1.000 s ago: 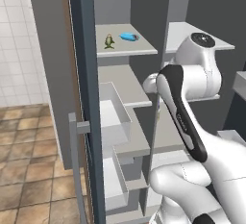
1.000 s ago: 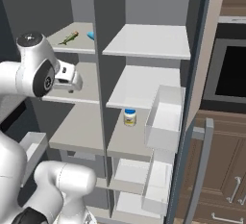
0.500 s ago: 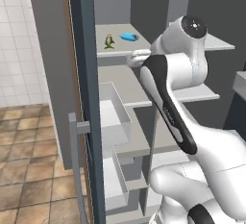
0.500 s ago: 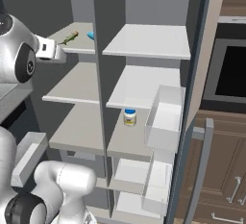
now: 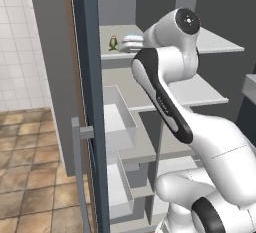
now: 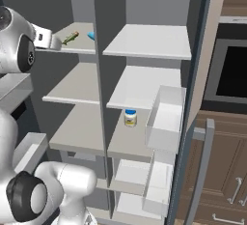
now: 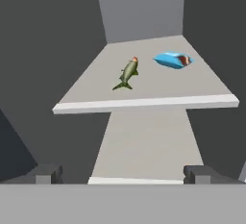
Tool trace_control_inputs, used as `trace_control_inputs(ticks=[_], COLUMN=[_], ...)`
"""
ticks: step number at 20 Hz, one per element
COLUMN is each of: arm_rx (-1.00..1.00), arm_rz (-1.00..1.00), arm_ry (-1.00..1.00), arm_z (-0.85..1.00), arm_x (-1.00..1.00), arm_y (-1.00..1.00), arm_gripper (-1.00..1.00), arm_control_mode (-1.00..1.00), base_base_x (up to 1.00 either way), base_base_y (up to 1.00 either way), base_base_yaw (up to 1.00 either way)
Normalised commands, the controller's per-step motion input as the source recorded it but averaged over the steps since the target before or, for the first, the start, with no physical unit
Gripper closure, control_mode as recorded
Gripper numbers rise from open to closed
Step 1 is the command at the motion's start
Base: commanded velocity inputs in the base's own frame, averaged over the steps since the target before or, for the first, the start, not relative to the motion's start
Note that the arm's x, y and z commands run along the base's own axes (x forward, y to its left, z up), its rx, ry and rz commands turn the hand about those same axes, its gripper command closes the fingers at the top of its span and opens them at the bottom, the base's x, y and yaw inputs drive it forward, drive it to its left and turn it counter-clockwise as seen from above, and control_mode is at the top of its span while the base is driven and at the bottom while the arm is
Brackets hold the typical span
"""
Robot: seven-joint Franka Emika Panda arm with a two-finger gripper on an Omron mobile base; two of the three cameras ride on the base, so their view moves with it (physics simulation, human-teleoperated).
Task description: Pick up the frozen fish from the freezer, place it on any shelf in the fridge, and close the fridge and freezer doors when done.
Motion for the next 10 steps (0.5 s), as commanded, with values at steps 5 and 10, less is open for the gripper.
trace_control_inputs(ticks=[5, 10], arm_rx=[0.0, -0.08], arm_rz=[0.0, 0.0], arm_ry=[0.0, 0.01], arm_z=[-0.16, -0.01], arm_x=[0.64, 0.75], arm_y=[0.0, 0.25], arm_gripper=[-1.0, -1.0], arm_control_mode=[-1.0, -1.0], base_base_x=[0.0, 0.0], base_base_y=[0.0, 0.0], base_base_yaw=[0.0, 0.0])
